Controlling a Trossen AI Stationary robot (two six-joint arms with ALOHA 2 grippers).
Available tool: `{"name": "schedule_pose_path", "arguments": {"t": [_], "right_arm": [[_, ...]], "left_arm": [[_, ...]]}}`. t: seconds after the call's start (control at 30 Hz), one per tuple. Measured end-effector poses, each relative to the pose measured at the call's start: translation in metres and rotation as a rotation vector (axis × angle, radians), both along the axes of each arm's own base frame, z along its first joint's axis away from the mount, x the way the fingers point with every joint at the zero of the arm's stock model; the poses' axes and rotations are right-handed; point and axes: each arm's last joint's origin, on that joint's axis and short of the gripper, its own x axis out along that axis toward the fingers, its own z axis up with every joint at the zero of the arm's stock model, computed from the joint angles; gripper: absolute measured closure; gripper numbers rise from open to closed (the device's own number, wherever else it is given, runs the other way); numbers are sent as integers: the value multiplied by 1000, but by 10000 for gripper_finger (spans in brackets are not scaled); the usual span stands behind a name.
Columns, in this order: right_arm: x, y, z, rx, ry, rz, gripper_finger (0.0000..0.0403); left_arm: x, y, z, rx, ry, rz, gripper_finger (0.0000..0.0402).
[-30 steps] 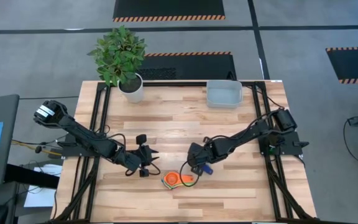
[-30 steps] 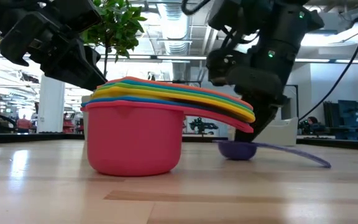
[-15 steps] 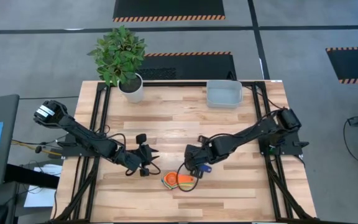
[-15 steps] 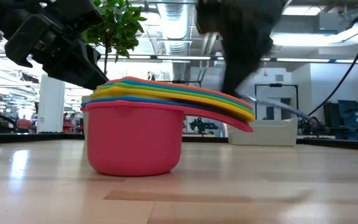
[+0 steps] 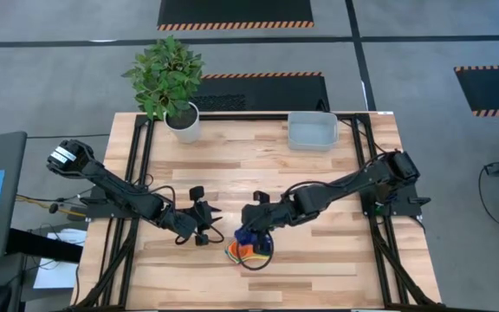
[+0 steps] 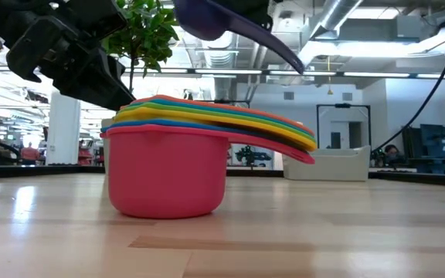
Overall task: Nest measuring cups in basket
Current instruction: Stack the dark blue measuring cup on top of the orange measuring cup
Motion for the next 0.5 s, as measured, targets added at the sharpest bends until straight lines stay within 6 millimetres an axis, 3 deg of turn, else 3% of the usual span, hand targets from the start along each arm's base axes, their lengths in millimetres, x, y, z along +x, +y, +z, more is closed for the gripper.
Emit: {"name": "schedule_pose_path", "arguments": {"t": [0.23, 0.33, 0.5], "right_arm": [[21, 4, -28, 20, 6, 71, 390], [20, 4, -39, 15, 69, 80, 385], [25, 3, -46, 29, 69, 94, 384]], "left_arm": [[0, 0, 0, 0, -3, 0, 310], [0, 0, 0, -1, -3, 0, 310], [0, 0, 0, 2, 3, 2, 310]]}}
